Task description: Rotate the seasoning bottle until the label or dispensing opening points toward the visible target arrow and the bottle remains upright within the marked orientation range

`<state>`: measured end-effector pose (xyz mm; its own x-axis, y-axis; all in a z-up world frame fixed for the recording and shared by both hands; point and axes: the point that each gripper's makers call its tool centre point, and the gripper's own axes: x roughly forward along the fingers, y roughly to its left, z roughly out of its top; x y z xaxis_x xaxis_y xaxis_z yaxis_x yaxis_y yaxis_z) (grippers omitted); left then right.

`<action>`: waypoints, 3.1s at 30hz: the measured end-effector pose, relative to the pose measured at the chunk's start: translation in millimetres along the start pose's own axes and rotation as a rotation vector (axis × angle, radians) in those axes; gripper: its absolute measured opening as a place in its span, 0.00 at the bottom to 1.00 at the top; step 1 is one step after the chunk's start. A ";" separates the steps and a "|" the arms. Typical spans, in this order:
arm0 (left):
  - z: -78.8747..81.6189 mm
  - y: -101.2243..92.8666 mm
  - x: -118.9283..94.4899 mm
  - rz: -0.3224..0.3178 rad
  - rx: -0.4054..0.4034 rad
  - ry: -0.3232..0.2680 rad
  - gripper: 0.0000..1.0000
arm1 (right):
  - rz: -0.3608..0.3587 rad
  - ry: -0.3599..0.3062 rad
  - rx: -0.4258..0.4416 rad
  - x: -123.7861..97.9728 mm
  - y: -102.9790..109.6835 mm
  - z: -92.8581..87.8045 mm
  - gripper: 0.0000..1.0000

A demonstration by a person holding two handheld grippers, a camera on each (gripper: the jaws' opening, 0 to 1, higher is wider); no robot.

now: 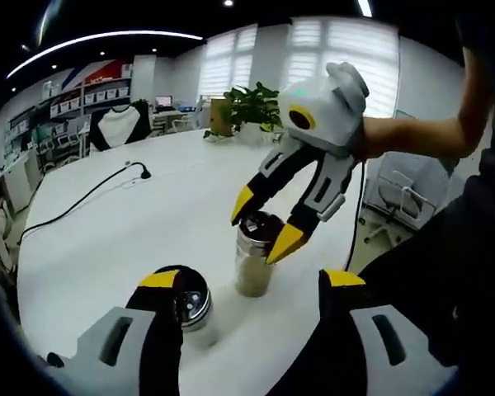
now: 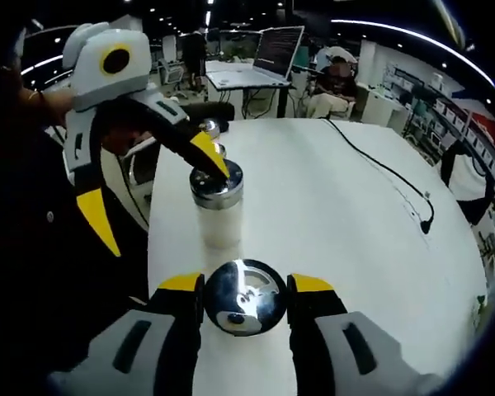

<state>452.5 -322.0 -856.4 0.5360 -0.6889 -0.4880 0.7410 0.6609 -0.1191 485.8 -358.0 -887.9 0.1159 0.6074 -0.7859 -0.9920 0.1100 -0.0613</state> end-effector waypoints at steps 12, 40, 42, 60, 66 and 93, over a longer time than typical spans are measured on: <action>8.8 -6.6 20.7 -0.047 0.026 -0.013 0.69 | 0.084 0.061 -0.169 2.4 4.9 -3.7 0.39; 6.5 -37.5 60.3 -0.172 0.084 0.043 0.59 | 0.215 0.055 -0.475 -10.9 28.2 -12.8 0.38; 5.1 -35.5 63.2 -0.163 0.090 0.042 0.57 | 0.164 0.075 -0.341 -14.3 20.4 -17.5 0.40; -6.5 -29.3 87.3 -0.054 -0.051 -0.009 0.43 | -0.101 -0.124 0.589 -23.1 12.0 -5.7 0.41; -14.2 -30.8 89.6 -0.024 0.030 0.039 0.42 | -0.188 -0.031 0.524 -10.9 8.3 -11.5 0.38; -43.0 -40.9 89.5 -0.157 0.109 0.094 0.40 | 0.349 0.087 -0.326 -12.9 40.9 -21.1 0.38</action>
<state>452.7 -397.9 -932.4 0.3739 -0.7471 -0.5496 0.8548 0.5075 -0.1083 442.7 -378.0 -893.3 -0.2170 0.4945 -0.8417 -0.9363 -0.3493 0.0362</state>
